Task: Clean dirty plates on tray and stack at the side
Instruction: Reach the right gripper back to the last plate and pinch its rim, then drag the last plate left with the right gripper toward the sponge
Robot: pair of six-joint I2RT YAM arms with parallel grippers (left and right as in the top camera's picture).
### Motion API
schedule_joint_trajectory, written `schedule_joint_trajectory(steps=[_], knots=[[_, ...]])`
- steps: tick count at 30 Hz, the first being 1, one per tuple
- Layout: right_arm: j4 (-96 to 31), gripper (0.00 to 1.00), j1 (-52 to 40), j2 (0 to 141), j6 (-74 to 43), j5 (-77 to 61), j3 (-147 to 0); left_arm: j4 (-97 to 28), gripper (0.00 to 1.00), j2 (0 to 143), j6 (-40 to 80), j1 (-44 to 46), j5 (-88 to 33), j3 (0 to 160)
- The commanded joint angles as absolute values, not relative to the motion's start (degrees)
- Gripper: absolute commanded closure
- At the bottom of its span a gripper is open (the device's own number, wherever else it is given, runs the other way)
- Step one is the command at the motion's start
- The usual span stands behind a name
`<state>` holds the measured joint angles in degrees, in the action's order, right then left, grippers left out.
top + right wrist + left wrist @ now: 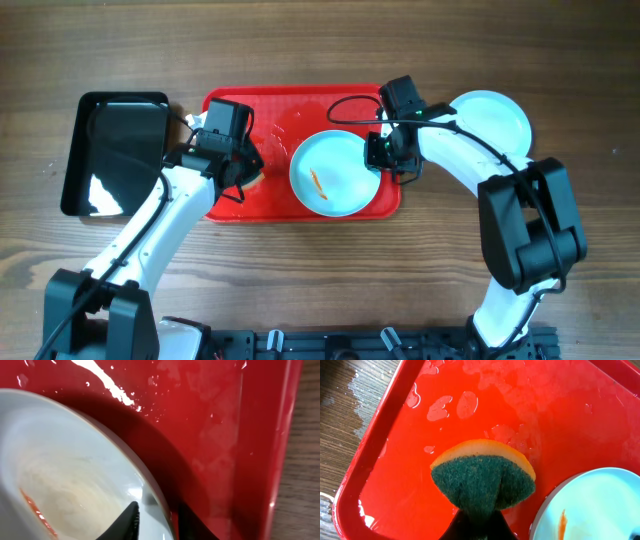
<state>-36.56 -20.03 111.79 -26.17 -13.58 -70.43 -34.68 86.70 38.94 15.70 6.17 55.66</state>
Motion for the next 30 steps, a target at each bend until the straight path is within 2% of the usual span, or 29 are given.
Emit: schedule_joint_trajectory(steps=[1, 4, 7, 8, 10, 11, 17, 23, 30], knots=[[-36.23, 0.69, -21.78, 111.22, -34.87, -15.73, -69.76, -34.48, 0.96, 87.13, 39.51, 15.99, 7.11, 55.44], [-37.36, 0.67, -23.33, 111.22, -35.38, -12.71, -69.73, -34.48, 0.96, 87.13, 39.51, 15.99, 7.11, 55.44], [-40.64, 0.67, -23.46, 111.22, -28.58, -6.79, -69.73, -34.63, 0.96, 87.13, 39.51, 15.99, 7.11, 55.44], [-41.21, 0.71, -23.46, 111.22, -25.85, -6.83, -69.71, -34.63, 0.96, 87.13, 39.51, 15.99, 7.11, 55.44], [-40.88, 0.94, -23.46, 111.22, -25.78, -6.85, -69.71, -34.57, 0.96, 87.13, 39.51, 15.99, 7.11, 55.44], [-40.45, 0.96, -23.46, 111.22, -27.51, -6.83, -69.71, -34.59, 0.96, 87.13, 39.51, 15.99, 7.11, 55.44], [-34.81, 0.95, -27.16, 111.24, -34.94, -7.70, -67.53, -34.46, 0.96, 87.13, 39.51, 15.99, 6.90, 55.44], [-24.60, 0.96, -33.30, 111.59, -50.00, -7.66, -67.24, -33.30, 0.96, 87.13, 39.48, 16.03, 4.56, 55.44], [-17.76, 0.96, -36.27, 116.79, -53.84, -9.96, -67.26, -32.51, 0.96, 87.18, 38.26, 16.03, 4.56, 55.40]])
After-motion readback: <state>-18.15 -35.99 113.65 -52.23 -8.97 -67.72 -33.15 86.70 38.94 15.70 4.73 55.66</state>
